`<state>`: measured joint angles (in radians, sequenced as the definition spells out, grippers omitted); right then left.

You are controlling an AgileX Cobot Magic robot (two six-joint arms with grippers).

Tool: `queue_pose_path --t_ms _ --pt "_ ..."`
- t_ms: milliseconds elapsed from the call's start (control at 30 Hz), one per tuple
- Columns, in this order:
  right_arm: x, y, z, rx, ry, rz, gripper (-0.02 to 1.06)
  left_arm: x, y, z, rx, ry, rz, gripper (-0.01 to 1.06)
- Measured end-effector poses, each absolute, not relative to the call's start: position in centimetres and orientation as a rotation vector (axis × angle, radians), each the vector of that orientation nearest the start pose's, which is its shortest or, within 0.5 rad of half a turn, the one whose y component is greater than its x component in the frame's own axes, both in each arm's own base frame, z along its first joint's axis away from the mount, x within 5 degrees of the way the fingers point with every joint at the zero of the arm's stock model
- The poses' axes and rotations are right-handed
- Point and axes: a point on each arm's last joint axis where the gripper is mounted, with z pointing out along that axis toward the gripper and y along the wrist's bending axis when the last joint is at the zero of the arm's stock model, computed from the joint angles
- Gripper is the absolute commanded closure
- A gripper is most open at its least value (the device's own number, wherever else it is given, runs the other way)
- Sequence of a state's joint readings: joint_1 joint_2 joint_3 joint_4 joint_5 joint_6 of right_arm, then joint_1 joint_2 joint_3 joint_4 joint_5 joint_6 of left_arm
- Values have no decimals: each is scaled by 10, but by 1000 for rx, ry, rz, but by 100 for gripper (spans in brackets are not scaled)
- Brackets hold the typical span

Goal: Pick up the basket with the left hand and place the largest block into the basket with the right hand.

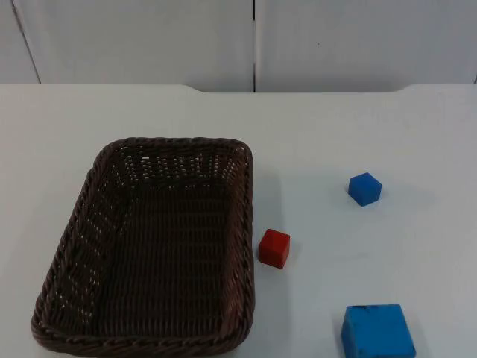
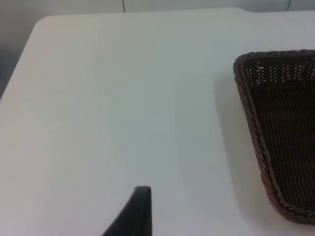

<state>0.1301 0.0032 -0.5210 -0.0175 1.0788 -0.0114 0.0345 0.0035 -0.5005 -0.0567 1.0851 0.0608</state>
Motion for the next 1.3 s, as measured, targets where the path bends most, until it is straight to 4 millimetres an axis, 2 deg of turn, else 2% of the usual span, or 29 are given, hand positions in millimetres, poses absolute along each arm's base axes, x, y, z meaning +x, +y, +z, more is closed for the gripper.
queue_pose_path --t_ms 200,300,467,867,1033,1300 --pt "-7 -2 282 -143 2040 53 -1 0 -5 280 30 2092 -11 0" --pt "-7 -2 282 -143 2040 53 -1 4 -4 293 29 2084 -10 0" --pt "-7 -2 282 -143 2040 53 -1 4 -4 302 29 2069 -10 0" --pt "-7 -2 282 -143 2040 53 -1 8 -5 306 29 2072 -29 0" --pt "-7 -2 282 -143 2040 53 -1 22 -7 308 24 2112 -65 0" --pt "-7 -2 282 -143 2040 53 -1 70 -16 322 63 2182 -209 0"
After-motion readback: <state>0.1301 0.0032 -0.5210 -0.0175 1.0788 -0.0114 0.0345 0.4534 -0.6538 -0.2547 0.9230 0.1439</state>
